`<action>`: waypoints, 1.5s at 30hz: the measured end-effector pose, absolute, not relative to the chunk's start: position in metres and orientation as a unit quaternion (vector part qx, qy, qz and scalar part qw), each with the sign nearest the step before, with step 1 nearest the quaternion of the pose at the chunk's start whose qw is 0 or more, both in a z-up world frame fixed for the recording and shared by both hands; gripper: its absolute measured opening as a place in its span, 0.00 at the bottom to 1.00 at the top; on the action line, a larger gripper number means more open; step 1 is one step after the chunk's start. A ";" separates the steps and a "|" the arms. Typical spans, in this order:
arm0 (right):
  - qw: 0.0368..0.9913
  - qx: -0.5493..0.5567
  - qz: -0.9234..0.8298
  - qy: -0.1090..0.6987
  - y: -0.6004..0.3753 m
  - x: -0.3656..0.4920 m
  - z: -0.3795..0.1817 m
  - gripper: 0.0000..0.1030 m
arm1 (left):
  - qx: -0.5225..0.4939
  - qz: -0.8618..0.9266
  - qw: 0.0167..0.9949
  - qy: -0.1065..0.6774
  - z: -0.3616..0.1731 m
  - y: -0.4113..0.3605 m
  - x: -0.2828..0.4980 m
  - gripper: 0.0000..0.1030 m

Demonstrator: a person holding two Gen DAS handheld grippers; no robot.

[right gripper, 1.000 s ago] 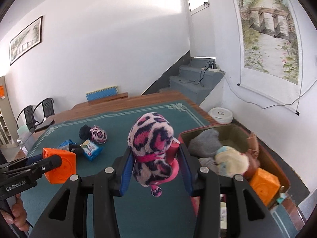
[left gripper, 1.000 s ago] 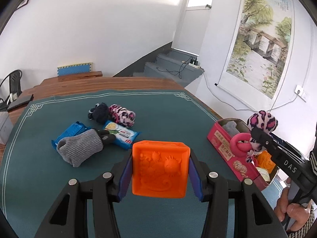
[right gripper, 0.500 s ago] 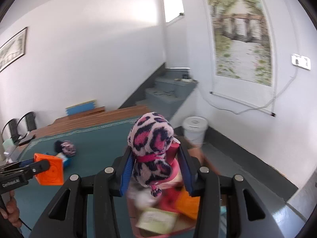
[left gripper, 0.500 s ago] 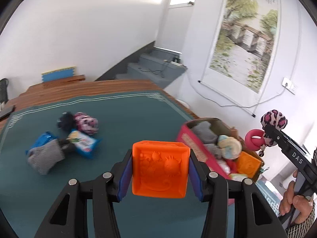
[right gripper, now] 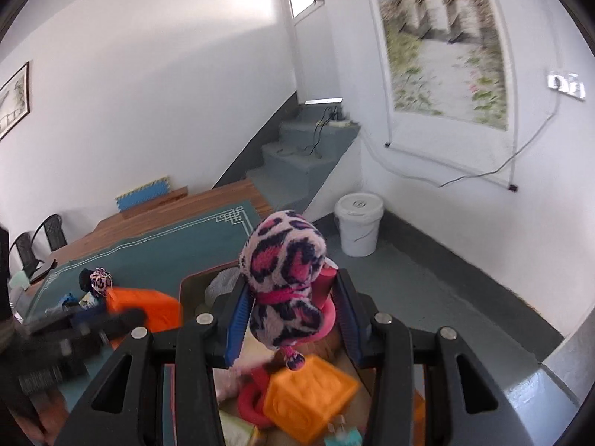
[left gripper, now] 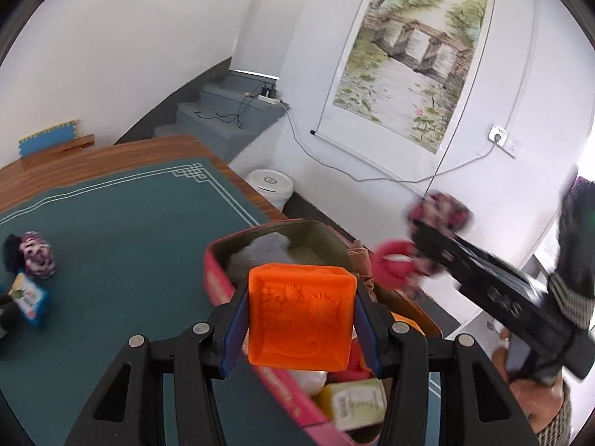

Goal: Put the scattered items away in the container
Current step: 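Carry the leopard plush into the tin and open the right gripper while the left carries the block, then lower the orange block into the tin and open the left gripper, then move the left gripper to the grey knit sock and grasp it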

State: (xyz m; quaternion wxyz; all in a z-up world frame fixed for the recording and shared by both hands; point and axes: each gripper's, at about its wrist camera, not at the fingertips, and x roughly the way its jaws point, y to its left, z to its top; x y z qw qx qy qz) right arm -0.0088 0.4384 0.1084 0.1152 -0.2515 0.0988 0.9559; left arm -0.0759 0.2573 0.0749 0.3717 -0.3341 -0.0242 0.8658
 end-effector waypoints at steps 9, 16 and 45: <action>0.089 -0.329 0.936 0.088 0.455 -0.088 0.091 0.64 | -0.343 0.865 0.365 -0.026 0.065 0.278 -0.099 0.52; 0.126 -0.282 0.944 0.113 0.471 -0.053 0.098 0.75 | -0.350 0.859 0.372 -0.038 0.068 0.295 -0.121 0.56; 0.108 -0.227 0.961 0.111 0.407 0.021 0.117 0.76 | -0.336 0.879 0.333 -0.067 0.087 0.210 -0.108 0.75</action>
